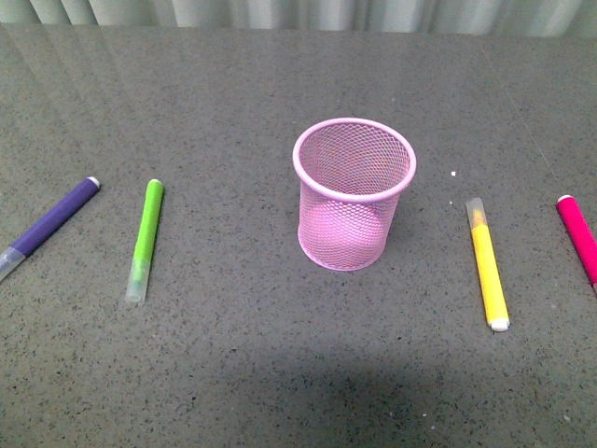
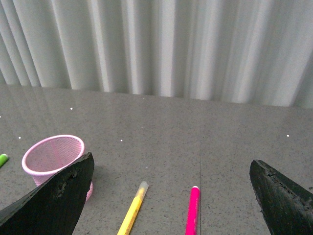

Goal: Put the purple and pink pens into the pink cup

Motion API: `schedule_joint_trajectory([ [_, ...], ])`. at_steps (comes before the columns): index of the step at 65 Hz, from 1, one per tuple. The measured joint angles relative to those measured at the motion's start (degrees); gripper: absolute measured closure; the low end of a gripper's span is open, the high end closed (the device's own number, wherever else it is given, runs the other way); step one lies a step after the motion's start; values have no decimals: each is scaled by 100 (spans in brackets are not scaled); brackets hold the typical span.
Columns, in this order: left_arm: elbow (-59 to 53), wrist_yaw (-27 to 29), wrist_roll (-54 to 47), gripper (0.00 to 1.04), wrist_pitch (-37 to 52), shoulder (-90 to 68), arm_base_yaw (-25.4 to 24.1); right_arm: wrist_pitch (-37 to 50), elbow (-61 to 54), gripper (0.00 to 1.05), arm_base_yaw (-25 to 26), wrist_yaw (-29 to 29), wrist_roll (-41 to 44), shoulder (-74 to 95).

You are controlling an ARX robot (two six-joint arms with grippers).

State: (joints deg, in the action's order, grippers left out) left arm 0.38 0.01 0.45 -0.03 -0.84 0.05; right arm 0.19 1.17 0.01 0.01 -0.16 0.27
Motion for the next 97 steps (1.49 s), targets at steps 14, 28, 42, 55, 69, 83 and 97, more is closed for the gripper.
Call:
schedule_joint_trajectory([
  [14,0,0,0,8,0,0,0,0,0,7,0,0,0,0],
  [28,0,0,0,8,0,0,0,0,0,7,0,0,0,0],
  [42,0,0,0,8,0,0,0,0,0,7,0,0,0,0],
  [55,4,26,11,8,-15,-13,2,0,0,7,0,0,0,0],
  [69,1904,240,212,8,-2946,-2806,-376,0,0,7,0,-4,0,0],
  [83,3602,-1054,-994,8,-2271,-4706,-1021,0,0,7,0,-2,0,-2],
  [97,4920,-874,-1379,8,-1613,-6776,-748,0,0,7,0,-2,0,-2],
])
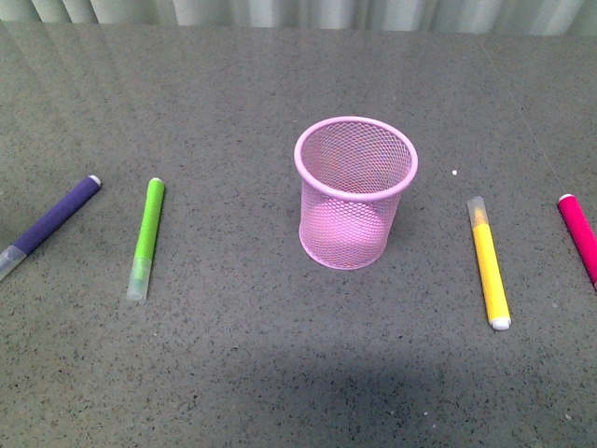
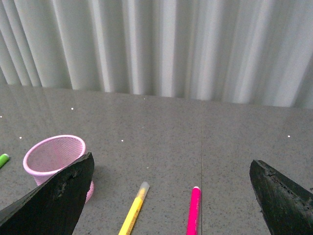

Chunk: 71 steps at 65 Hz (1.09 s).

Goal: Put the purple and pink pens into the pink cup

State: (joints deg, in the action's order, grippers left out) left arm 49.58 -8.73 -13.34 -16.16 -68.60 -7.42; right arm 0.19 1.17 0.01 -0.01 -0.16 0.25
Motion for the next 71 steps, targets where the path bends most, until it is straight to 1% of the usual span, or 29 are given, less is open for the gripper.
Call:
schedule_joint_trajectory([
  [8,610,234,297,8,11,-1322,275,0,0,7,0,-2,0,0],
  [18,708,317,562,8,50,-1978,601,0,0,7,0,-2,0,0],
  [25,708,391,715,8,101,-2262,739,0,0,7,0,0,0,0],
  [39,669,562,721,8,240,-2817,693,0,0,7,0,-2,0,0],
  [50,710,579,723,8,291,-3202,632,0,0,7,0,0,0,0],
  [71,1384,573,876,8,271,-3980,619,0,0,7,0,0,0,0],
])
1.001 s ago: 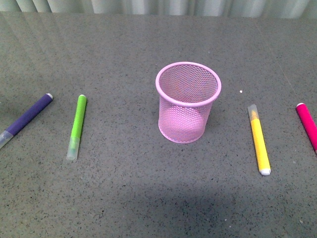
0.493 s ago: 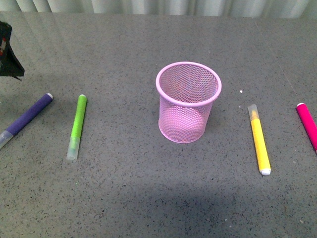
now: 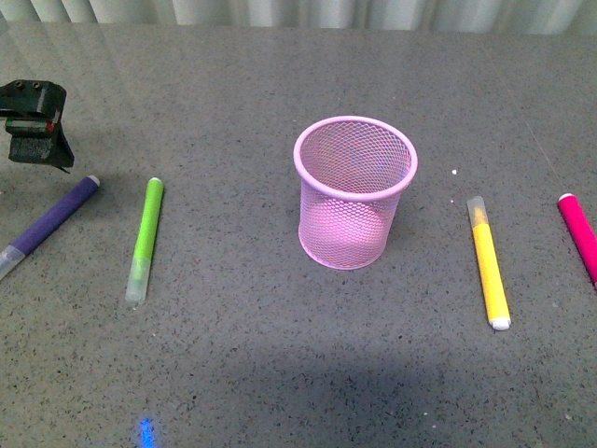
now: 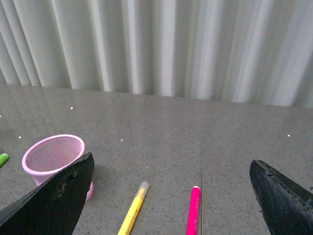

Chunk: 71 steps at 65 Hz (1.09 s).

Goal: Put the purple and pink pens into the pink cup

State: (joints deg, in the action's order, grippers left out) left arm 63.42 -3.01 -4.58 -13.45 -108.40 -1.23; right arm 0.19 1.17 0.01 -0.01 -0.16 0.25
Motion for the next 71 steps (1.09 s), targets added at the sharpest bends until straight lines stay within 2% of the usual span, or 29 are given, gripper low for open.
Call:
schedule_joint_trajectory([
  [24,433,-2,146,8,-129,-494,125,0,0,7,0,0,0,0],
  [71,448,-22,260,8,-140,-704,247,0,0,7,0,0,0,0],
])
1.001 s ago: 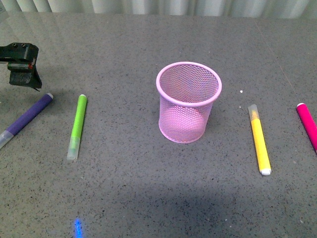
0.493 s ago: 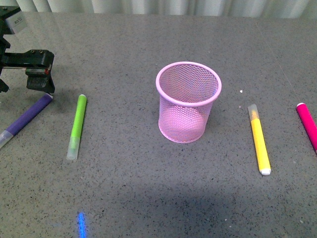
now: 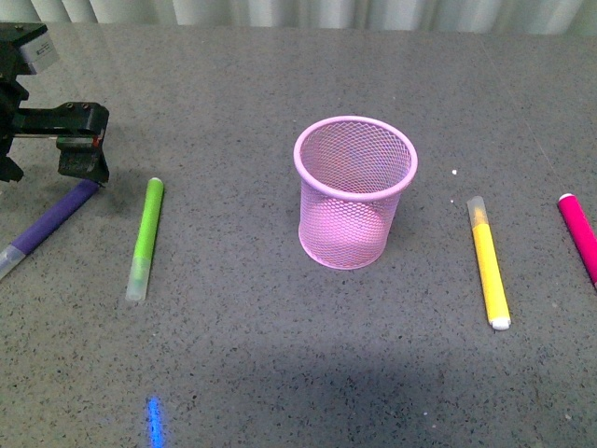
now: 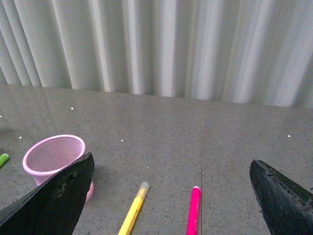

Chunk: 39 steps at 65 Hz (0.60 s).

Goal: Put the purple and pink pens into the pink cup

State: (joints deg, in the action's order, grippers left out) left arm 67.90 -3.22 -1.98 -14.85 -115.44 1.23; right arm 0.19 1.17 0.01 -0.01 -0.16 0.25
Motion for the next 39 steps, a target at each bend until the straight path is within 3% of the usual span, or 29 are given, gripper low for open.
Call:
schedule_joint_trajectory([
  [39,-79,13,39,8,94,-118,66,0,0,7,0,0,0,0],
])
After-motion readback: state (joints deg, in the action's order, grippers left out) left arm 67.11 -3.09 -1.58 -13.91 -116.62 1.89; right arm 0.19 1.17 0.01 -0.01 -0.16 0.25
